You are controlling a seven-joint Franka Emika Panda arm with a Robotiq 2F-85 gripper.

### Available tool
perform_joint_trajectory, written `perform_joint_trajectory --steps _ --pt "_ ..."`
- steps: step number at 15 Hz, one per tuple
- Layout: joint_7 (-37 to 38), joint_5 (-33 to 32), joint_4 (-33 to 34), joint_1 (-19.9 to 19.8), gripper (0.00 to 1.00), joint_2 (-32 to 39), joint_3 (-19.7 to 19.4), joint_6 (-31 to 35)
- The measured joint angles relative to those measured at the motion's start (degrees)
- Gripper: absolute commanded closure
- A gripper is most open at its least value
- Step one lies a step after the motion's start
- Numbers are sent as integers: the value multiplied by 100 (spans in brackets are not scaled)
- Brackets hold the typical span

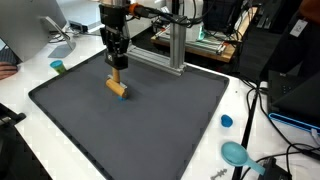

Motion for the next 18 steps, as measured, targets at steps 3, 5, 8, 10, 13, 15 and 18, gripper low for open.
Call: perform_joint_trajectory --steps 3,5,8,10,13,15,18 --pt "83 -57 2 25 78 91 -1 0" --pt "85 -66 6 52 78 110 -1 0" --pt "89 -186 6 99 78 120 -1 -15" --pt "93 -331 6 133 78 124 -1 -44" --pt "116 -441 6 178 78 143 -1 -45" --pt "134 -451 12 199 78 175 -1 -44" --pt "183 -523 54 223 78 239 -1 -72"
